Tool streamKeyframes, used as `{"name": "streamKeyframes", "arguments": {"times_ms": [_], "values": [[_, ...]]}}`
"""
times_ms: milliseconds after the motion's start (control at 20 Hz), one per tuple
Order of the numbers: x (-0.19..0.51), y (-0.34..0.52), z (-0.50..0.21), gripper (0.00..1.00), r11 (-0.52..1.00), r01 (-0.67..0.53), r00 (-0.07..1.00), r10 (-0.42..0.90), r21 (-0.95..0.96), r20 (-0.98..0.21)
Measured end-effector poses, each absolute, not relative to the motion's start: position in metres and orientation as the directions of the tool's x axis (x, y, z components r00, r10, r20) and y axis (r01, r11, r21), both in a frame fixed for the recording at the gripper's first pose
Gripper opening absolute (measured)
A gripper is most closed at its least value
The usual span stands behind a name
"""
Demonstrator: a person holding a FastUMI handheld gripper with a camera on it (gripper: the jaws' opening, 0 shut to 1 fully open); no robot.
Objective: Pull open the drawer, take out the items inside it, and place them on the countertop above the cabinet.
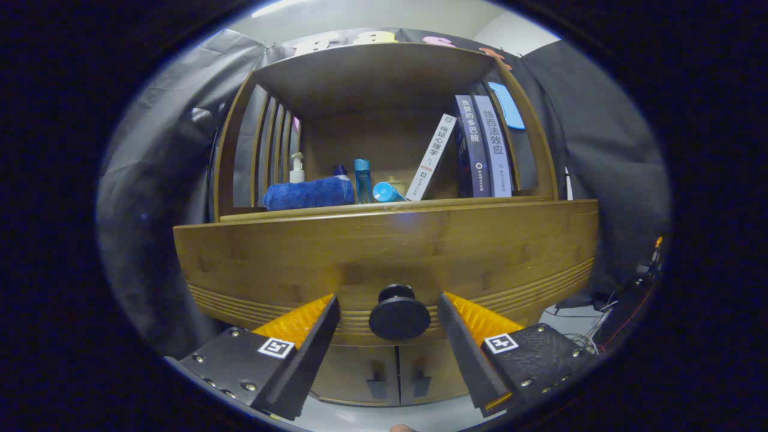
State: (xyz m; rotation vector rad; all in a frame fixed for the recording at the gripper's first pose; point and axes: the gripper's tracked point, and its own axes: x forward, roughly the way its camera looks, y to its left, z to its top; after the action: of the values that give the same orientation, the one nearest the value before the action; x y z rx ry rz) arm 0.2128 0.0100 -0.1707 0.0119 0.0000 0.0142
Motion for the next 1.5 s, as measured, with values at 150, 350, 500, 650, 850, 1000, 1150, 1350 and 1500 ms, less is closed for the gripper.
{"name": "streamKeyframes", "arguments": {"times_ms": [150,350,500,650,850,1000,1150,1350,1500], "values": [[0.225,0.010,-0.171,0.99,1.000,-0.017,1.000,0.017,0.000,0.022],[0.251,0.012,-0.171,0.99,1.000,-0.013,0.999,0.015,-0.028,0.044],[0.270,0.013,-0.171,1.00,0.999,-0.013,0.996,0.016,-0.029,0.083],[0.282,0.014,-0.172,0.99,0.999,-0.015,0.996,0.019,-0.044,0.085],[0.282,0.015,-0.168,0.99,1.000,-0.005,0.992,0.009,-0.030,0.122],[0.284,0.016,-0.169,0.99,0.999,-0.008,0.990,0.013,-0.038,0.137],[0.282,0.019,-0.162,0.99,0.995,-0.006,0.985,0.023,-0.100,0.171],[0.254,0.036,-0.105,0.97,0.987,-0.016,0.946,0.067,-0.161,0.318],[0.223,0.053,-0.074,0.97,0.996,-0.085,0.949,0.091,-0.032,0.303]]}}
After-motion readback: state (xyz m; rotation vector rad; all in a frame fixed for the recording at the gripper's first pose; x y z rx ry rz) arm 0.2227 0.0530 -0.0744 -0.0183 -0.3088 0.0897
